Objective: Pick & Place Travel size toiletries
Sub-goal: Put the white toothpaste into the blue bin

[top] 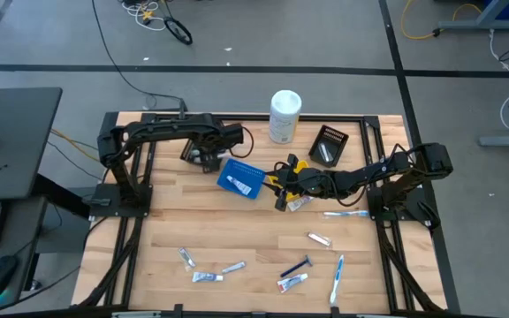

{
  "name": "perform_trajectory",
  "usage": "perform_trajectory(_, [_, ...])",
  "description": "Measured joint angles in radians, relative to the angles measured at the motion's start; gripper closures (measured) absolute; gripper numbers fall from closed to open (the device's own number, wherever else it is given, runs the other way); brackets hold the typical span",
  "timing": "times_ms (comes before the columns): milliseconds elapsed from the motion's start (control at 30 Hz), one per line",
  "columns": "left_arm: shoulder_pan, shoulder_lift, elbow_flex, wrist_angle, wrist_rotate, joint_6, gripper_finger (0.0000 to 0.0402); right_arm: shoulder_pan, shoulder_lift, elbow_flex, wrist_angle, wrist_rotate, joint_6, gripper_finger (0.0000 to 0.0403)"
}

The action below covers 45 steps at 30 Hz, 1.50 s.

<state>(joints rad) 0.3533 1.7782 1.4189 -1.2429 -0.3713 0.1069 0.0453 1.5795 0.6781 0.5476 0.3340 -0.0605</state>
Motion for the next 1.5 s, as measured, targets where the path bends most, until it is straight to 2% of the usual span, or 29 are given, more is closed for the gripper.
perform_trajectory(167, [-0.007,-0.001,0.0,0.045,-0.07,0.056,0.0236,0.0,0.0,0.0,-0.002,0.002,0.0,0.024])
perform_trajectory(267, [-0.016,-0.022,0.0,0.046,-0.071,0.072,0.0236,0.0,0.0,0.0,-0.013,0.003,0.0,0.024])
perform_trajectory(433, [-0.033,-0.129,0.0,0.036,0.065,0.076,0.0244,0.007,0.0,0.0,-0.08,0.003,0.064,0.024])
perform_trajectory(633, [-0.037,-0.356,-0.027,0.115,0.228,0.07,0.0253,0.03,0.0,0.0,-0.15,0.002,0.133,0.024])
perform_trajectory(767, [-0.044,-0.543,-0.175,0.316,0.307,0.02,0.0259,0.046,0.0,0.0,-0.126,0.001,0.15,0.024])
perform_trajectory(933, [-0.1,-0.763,-0.473,0.617,0.396,-0.102,0.0264,0.056,0.0,0.0,-0.11,-0.061,0.151,0.024])
perform_trajectory(1033, [-0.167,-0.852,-0.664,0.833,0.45,-0.209,0.0267,0.062,0.0,0.0,-0.11,-0.102,0.151,0.024])
perform_trajectory(1133, [-0.249,-0.893,-0.838,1.089,0.478,-0.255,0.0269,0.07,0.0,0.0,-0.111,-0.132,0.159,0.024])
perform_trajectory(1267, [-0.337,-0.895,-0.993,1.354,0.477,-0.26,0.0269,0.095,-0.006,0.0,-0.204,-0.261,0.094,0.0242])
perform_trajectory(1400, [-0.393,-0.89,-1.054,1.424,0.426,-0.293,0.0269,0.124,-0.045,0.003,-0.348,-0.262,0.125,0.0249])
perform_trajectory(1500, [-0.428,-0.888,-1.056,1.432,0.405,-0.31,0.0269,0.136,-0.053,0.005,-0.298,-0.257,0.173,0.0252])
